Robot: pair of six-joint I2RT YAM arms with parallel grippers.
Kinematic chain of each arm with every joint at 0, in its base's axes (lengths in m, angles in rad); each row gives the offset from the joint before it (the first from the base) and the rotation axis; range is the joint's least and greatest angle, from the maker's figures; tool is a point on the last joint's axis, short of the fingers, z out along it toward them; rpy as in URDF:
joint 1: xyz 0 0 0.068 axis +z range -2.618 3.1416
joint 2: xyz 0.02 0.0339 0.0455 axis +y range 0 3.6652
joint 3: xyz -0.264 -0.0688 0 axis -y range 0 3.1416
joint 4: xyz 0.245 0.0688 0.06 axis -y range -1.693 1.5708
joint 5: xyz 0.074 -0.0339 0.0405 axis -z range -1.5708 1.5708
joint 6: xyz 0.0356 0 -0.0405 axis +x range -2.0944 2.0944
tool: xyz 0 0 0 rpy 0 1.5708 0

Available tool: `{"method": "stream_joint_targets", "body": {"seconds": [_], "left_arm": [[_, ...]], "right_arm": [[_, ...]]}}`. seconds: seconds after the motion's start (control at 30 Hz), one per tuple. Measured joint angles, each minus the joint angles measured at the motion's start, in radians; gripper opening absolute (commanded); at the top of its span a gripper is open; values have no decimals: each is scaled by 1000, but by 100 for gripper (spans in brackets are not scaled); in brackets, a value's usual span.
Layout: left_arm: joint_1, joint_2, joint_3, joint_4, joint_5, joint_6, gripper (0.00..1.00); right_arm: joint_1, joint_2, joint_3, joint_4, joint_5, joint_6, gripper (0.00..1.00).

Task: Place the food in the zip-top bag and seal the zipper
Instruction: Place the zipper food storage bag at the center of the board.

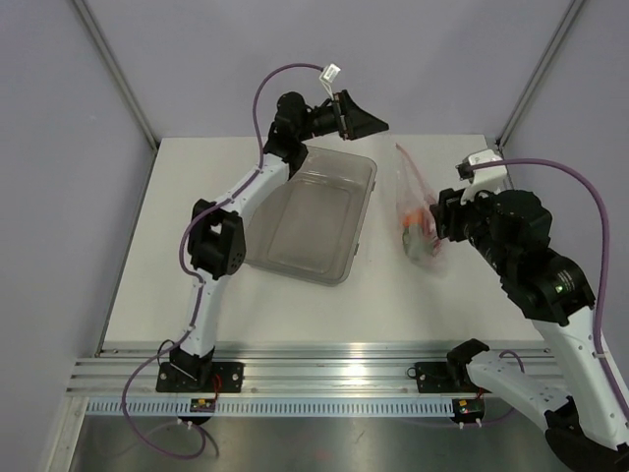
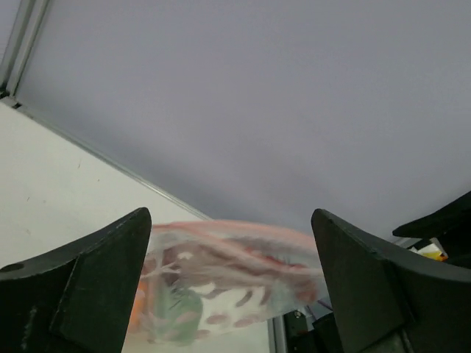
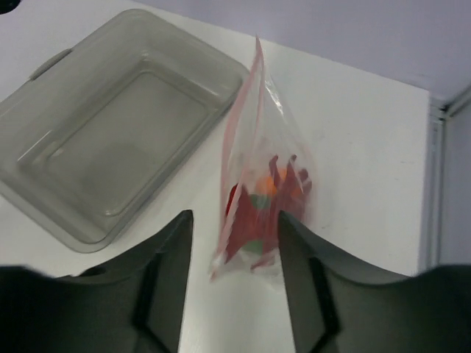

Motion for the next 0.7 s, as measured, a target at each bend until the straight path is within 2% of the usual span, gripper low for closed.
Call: {"method": "stream_joint_targets", "body": {"seconds": [0.03,0.1,0.27,0.33,0.53,0.7], "left_arm": [[15,-14,-37,21,1,-21,95],[64,-44,-131,84,3,-80,95],[191,-138,-309,104,0,-108,91],[208,-193,-352,57,-3,-69,87],[175,-400,-408,-142,-35,114,87],[140,-584,-527,-318,-112,287,88]], "right_arm": [[0,0,-9,-5,-55,-5,65],[0,1,-39,-12,-135,-1,65],[0,2,-129,-18,-171,32,68],[0,-3,-145,-18,-164,43,68],[0,-14,-146,-9,-147,61,67],[0,12,-148,-10,-166,63,67]]}}
